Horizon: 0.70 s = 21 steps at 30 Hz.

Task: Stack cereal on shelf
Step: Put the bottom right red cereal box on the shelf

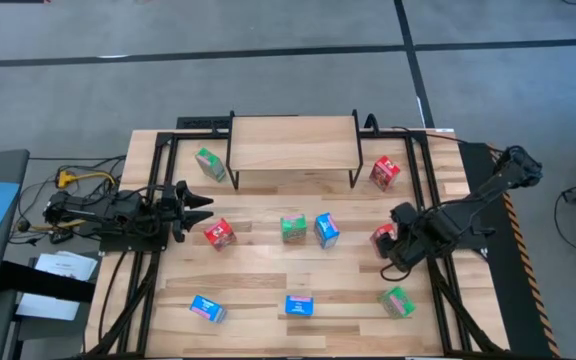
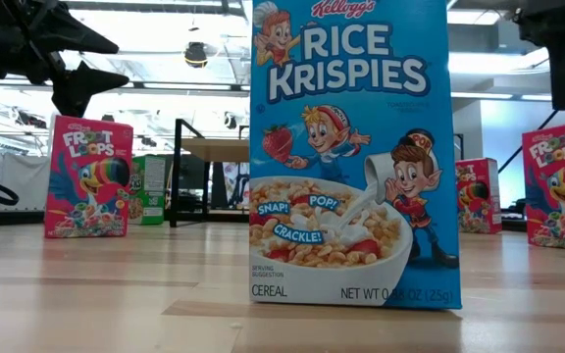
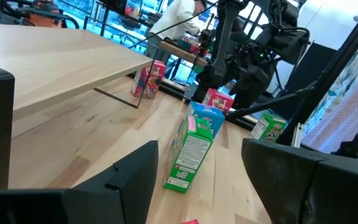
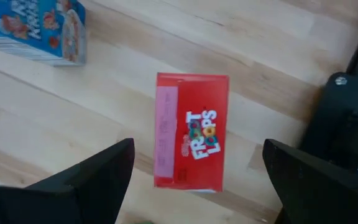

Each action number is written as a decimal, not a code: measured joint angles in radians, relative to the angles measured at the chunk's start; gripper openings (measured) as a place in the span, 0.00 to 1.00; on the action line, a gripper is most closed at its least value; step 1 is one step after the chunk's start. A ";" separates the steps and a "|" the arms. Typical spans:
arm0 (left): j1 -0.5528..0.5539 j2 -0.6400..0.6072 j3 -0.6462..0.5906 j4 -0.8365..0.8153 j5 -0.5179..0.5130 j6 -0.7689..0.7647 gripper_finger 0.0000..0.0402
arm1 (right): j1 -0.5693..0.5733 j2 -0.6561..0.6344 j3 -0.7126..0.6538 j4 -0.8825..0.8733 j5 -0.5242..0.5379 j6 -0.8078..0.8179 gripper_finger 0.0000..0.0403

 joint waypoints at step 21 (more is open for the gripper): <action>0.000 0.000 0.000 -0.014 0.000 0.001 0.55 | -0.043 0.128 0.000 0.034 -0.053 -0.084 0.94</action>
